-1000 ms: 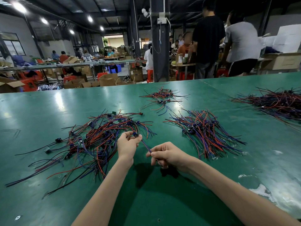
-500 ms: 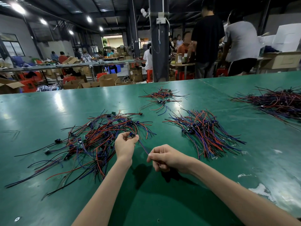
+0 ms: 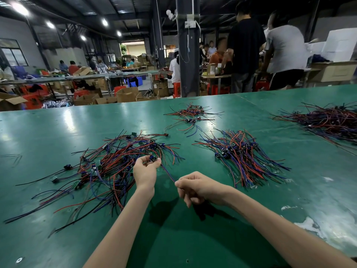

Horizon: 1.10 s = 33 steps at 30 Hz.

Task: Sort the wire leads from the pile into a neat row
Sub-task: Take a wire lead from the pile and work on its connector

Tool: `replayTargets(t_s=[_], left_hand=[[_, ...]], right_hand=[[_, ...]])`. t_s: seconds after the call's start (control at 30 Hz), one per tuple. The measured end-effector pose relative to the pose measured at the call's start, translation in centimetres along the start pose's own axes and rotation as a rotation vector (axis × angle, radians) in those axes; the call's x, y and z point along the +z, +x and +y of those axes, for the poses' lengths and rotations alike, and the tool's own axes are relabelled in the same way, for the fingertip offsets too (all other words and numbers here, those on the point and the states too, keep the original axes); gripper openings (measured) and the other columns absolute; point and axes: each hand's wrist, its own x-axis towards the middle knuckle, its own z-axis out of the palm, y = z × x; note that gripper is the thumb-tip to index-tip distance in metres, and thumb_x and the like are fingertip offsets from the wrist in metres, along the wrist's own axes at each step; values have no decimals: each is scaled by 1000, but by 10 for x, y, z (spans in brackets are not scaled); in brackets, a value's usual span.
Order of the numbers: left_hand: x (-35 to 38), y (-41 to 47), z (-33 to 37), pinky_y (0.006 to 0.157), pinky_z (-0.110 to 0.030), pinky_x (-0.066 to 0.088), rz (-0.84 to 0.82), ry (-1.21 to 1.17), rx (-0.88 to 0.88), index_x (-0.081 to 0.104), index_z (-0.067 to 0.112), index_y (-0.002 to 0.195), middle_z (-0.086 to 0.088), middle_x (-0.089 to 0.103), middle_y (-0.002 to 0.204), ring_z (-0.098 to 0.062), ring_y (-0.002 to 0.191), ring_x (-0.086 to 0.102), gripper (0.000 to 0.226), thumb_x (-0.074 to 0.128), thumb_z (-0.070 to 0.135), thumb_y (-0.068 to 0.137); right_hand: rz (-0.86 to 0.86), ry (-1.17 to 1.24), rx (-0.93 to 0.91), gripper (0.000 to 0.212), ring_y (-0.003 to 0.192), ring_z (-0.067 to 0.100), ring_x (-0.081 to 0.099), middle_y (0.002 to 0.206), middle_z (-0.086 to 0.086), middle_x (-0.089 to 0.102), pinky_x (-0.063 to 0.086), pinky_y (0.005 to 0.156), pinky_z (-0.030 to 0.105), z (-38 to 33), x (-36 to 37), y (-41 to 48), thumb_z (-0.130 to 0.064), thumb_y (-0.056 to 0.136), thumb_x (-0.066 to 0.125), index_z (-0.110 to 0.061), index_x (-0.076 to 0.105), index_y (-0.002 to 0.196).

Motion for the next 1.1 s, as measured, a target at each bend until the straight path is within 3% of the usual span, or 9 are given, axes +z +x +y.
replayTargets(t_s=[0.13, 0.33, 0.47, 0.6, 0.7, 0.8, 0.93, 1.0, 1.1], left_hand=[[0, 1, 3, 57, -23, 40, -71, -104, -118, 55, 11, 96, 0, 57, 78, -11, 59, 44, 22, 72, 8, 82], [7, -9, 7, 49, -19, 37, -274, -245, -269, 58, 11, 87, -1, 52, 66, -6, 46, 37, 15, 68, 2, 81], [11, -16, 11, 48, -21, 37, -313, -267, -274, 59, 9, 85, 2, 59, 59, -6, 43, 37, 11, 66, 1, 82], [10, -19, 14, 59, -32, 35, -328, -324, -273, 56, 10, 84, 3, 62, 55, -8, 46, 35, 13, 63, -1, 84], [9, -20, 16, 63, -33, 39, -364, -364, -292, 55, 10, 82, 2, 60, 58, -4, 40, 36, 14, 60, -2, 85], [9, -23, 18, 52, -21, 38, -420, -353, -318, 52, 13, 83, 5, 56, 53, -6, 42, 36, 15, 59, -1, 85], [11, -27, 20, 48, -20, 44, -459, -312, -308, 54, 11, 86, 5, 51, 49, -10, 47, 38, 15, 62, -1, 83], [11, -30, 21, 49, -26, 49, -503, -279, -320, 54, 12, 85, 3, 50, 50, -15, 51, 47, 16, 63, 0, 83], [14, -38, 21, 44, -21, 47, -546, -249, -337, 55, 16, 85, -1, 64, 62, -14, 49, 61, 18, 65, 1, 81]], right_hand=[[-6, 77, 5, 38, 34, 8, 41, 55, 7, 64, 26, 34, 16, 1, -2, 3, -31, 97, 45, -15, 67, 70], [100, 132, -32, 45, 38, 10, 39, 68, 10, 67, 26, 34, 16, 3, -7, 6, -49, 90, 52, -9, 71, 87], [-14, 192, -24, 57, 49, 9, 45, 80, 8, 67, 32, 42, 15, 2, -12, 3, -47, 83, 55, 1, 58, 114], [-251, 308, 10, 43, 69, 11, 53, 100, 8, 62, 40, 58, 18, -2, -17, -1, -46, 91, 45, -16, 50, 122], [-377, 379, 39, 71, 82, 15, 56, 110, 9, 60, 43, 67, 22, -3, -21, -3, -66, 79, 50, -17, 46, 130], [-452, 430, 61, 93, 89, 18, 58, 114, 11, 58, 44, 73, 25, -3, -25, -3, -77, 72, 51, -11, 42, 136], [-373, 393, 88, 74, 83, 15, 60, 106, 7, 61, 46, 70, 23, -1, -25, 0, -66, 87, 28, -9, 43, 132], [-260, 367, 70, 62, 73, 12, 60, 96, 2, 65, 47, 62, 20, 1, -19, 4, -56, 90, 31, -9, 50, 125], [-30, 347, 21, 47, 57, 10, 57, 81, 2, 67, 44, 50, 19, 7, -12, 11, -44, 86, 47, -6, 62, 109]])
